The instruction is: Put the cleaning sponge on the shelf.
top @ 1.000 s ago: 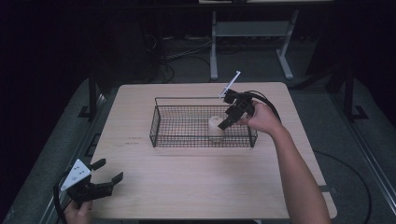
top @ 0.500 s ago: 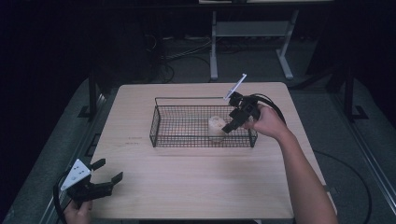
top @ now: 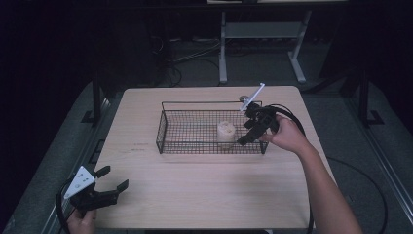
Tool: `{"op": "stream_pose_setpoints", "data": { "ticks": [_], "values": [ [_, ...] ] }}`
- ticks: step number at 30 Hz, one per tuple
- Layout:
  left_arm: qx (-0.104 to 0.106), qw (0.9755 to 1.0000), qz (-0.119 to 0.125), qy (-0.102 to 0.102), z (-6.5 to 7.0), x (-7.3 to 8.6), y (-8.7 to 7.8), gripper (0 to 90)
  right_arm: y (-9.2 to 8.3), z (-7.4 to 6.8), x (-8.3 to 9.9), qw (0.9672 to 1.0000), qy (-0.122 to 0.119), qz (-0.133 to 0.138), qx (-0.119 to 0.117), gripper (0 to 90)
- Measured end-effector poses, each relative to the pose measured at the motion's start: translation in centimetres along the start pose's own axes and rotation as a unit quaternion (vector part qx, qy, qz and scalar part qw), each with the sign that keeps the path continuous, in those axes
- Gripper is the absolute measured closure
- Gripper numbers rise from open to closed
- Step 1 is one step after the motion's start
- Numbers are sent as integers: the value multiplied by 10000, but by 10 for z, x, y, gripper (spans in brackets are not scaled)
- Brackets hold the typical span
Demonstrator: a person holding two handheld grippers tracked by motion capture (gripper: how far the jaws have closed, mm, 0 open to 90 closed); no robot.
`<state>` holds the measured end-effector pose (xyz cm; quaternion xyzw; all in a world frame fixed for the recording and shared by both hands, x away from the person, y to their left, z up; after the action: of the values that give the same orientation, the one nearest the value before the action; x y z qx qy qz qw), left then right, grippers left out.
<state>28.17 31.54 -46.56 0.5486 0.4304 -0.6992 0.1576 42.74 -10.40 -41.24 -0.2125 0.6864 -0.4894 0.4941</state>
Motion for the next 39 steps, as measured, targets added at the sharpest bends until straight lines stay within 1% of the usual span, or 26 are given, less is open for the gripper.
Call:
{"op": "stream_pose_setpoints", "data": {
  "ticks": [10,14,15,17,23,25,27,32,35,38,39],
  "values": [
    [-1,10000,-10,28,0,0,0,140,-6,-12,14,10000,-48,48,16,193],
    [1,10000,-14,31,0,0,0,139,-6,-15,21,10000,-46,63,18,193],
    [4,10000,-14,35,0,0,0,139,-5,-15,24,10000,-62,14,40,193],
    [1,10000,-25,32,0,0,0,140,-6,-17,28,10000,-42,52,34,193],
    [2,10000,-35,47,1,0,0,139,-7,-20,35,10000,-8,79,41,193],
    [6,10000,-35,49,1,0,0,139,-7,-21,38,9999,-51,24,87,192],
    [4,10000,-35,43,1,0,1,139,-8,-23,39,10000,-39,69,50,193],
    [19,10000,-41,46,1,0,1,139,-7,-28,47,9999,-52,96,48,193],
    [24,10000,-42,44,2,0,2,140,-5,-32,54,10000,-26,67,18,193],
    [17,10000,-44,47,2,0,2,139,-3,-35,62,10000,-35,-11,45,191],
    [19,10000,-44,49,2,0,2,139,-2,-37,65,10000,-25,13,25,192]
  ]
}}
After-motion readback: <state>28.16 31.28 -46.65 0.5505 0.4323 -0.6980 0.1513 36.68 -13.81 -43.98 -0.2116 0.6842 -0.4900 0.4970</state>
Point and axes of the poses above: each handheld gripper's, and its own axes: y roughly forward along the jaws, x roughly out of its underside, z roughly to its right, the point moved 8 cm from there along y, roughly forward along the jaws, and after that the axes turned 6 degrees about x, right-handed, at the moved point
